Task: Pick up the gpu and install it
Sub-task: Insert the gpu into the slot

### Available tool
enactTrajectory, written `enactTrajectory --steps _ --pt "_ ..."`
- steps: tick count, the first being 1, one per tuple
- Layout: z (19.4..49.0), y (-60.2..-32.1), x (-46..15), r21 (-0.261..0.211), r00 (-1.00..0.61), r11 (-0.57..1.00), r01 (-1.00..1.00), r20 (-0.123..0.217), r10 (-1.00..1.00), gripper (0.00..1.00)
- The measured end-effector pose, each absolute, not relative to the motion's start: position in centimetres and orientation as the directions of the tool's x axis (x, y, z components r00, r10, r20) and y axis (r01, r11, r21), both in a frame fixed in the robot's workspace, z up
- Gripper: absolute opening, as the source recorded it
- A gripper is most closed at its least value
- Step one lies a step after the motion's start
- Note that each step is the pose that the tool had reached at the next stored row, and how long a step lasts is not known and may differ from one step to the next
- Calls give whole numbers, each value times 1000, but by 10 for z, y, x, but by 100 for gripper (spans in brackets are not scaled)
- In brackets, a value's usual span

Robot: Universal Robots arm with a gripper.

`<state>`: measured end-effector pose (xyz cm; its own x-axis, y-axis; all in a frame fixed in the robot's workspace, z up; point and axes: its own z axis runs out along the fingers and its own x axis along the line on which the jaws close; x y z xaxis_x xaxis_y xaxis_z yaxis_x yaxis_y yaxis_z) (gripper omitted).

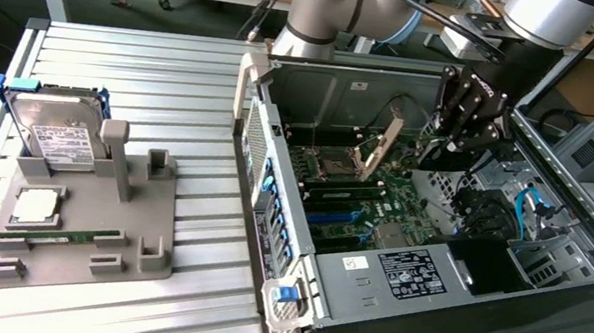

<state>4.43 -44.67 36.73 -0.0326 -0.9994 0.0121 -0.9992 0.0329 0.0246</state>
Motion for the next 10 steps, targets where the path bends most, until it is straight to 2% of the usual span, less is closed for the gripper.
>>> enactTrajectory --steps 5,10 --pt "367 -455 43 27 -33 31 -999 -53 -998 27" --pt "366 -462 41 27 -32 31 -999 -61 -998 27"
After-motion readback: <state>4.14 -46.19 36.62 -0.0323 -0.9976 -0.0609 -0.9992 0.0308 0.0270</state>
